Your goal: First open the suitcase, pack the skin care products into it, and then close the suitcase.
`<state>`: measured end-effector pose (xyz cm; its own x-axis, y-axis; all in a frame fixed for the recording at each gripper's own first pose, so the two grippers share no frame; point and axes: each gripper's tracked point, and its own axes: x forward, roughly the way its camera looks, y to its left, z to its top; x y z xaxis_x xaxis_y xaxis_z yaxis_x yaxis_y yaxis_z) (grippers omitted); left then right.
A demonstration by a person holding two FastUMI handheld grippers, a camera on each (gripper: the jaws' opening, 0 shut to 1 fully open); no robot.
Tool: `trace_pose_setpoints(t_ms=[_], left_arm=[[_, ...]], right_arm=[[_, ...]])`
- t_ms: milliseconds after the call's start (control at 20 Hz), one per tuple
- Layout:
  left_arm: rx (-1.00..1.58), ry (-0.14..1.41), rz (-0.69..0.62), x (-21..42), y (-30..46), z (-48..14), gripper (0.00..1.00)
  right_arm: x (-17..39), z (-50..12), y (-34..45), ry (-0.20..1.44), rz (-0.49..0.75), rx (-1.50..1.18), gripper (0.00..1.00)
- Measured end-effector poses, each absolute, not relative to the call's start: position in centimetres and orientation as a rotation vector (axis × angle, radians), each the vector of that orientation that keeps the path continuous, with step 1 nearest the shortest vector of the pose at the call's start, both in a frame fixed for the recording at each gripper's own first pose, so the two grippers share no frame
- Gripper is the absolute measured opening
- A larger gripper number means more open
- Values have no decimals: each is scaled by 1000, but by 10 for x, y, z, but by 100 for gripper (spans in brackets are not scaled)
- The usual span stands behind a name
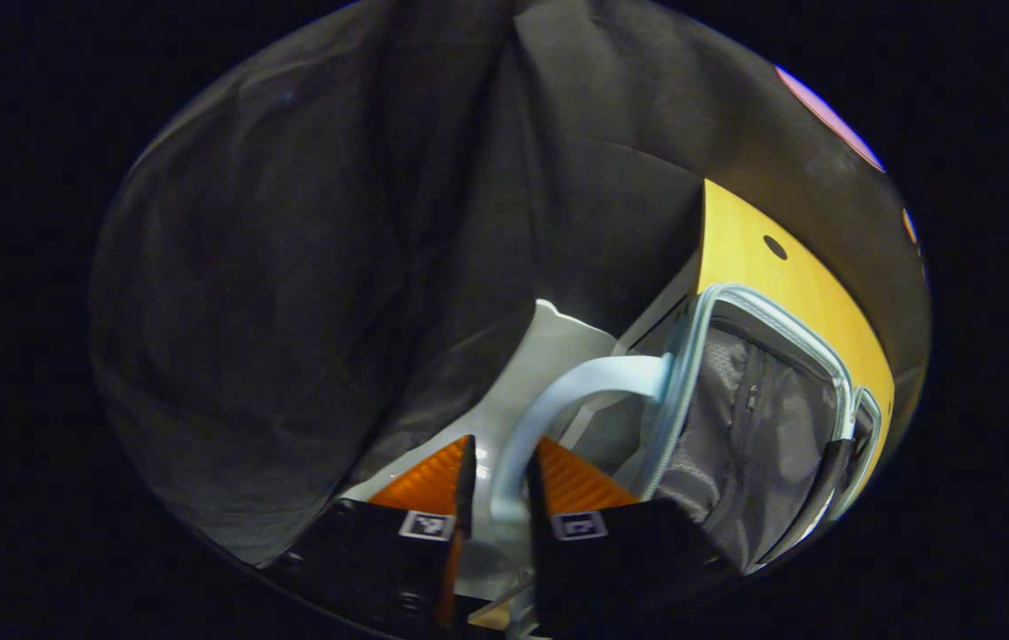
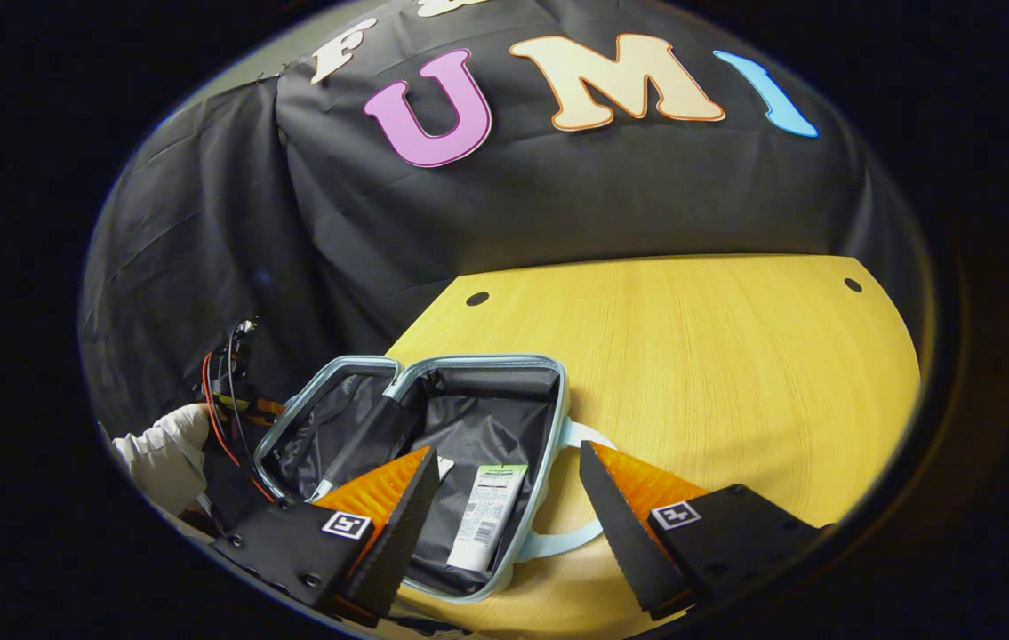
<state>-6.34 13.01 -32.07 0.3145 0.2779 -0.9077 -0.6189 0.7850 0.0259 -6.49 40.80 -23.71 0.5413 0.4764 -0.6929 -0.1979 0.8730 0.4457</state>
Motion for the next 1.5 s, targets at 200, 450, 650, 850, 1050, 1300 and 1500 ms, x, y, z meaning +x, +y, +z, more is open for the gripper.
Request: trace_pose_setpoints(t_ms=[200,450,650,850,1050,1300,1500], left_arm=[[-269,1087,608,-58,124,-298,3],[-137,983,601,-49,112,-233,0],[-93,879,611,-35,85,-169,0],[-21,814,568,-31,34,-109,0],[-10,756,522,-21,-11,-64,0],[42,706,428,1,-84,-41,0],[44,685,336,26,-143,-33,0]], right_arm=[[-63,-233,392,888,413,305,98],[-65,-225,361,821,420,268,98],[-60,-216,328,751,442,206,98],[-53,-203,300,712,467,207,98],[-56,-203,276,703,497,194,98],[-55,-198,254,677,505,216,98],[-55,-205,234,684,498,215,98]])
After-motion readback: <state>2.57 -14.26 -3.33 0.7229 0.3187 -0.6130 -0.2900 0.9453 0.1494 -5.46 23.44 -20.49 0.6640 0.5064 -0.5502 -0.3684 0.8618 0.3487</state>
